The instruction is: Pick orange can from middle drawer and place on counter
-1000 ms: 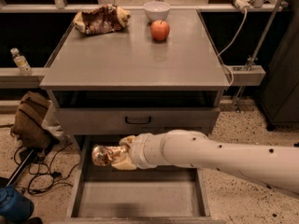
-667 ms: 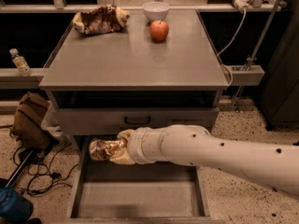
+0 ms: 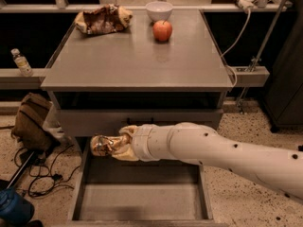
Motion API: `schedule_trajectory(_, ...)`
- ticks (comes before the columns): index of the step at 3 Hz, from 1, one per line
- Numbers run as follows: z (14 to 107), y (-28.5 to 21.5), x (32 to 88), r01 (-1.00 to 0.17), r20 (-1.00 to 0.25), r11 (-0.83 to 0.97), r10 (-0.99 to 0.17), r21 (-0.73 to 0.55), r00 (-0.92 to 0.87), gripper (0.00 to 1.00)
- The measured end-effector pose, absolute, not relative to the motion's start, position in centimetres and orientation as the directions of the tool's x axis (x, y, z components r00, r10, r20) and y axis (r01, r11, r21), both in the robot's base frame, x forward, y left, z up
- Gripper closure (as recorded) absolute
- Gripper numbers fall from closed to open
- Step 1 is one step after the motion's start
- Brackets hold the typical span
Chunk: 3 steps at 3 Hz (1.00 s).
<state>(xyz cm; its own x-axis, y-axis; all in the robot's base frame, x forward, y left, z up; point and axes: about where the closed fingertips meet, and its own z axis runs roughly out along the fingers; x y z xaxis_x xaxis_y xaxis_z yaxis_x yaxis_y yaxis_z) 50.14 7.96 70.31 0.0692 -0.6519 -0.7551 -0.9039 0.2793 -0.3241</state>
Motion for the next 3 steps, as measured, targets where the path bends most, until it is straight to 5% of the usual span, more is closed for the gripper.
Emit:
schedule_trajectory(2,81.3,3.0,53.9,-0.749,-0.771,0.379,-0.580,-0.543,0.265,1.00)
schedule_trajectory(3,81.2,3.0,53.9,-0.750,-0.771,0.379,-0.580,-0.542,0.265,1.00)
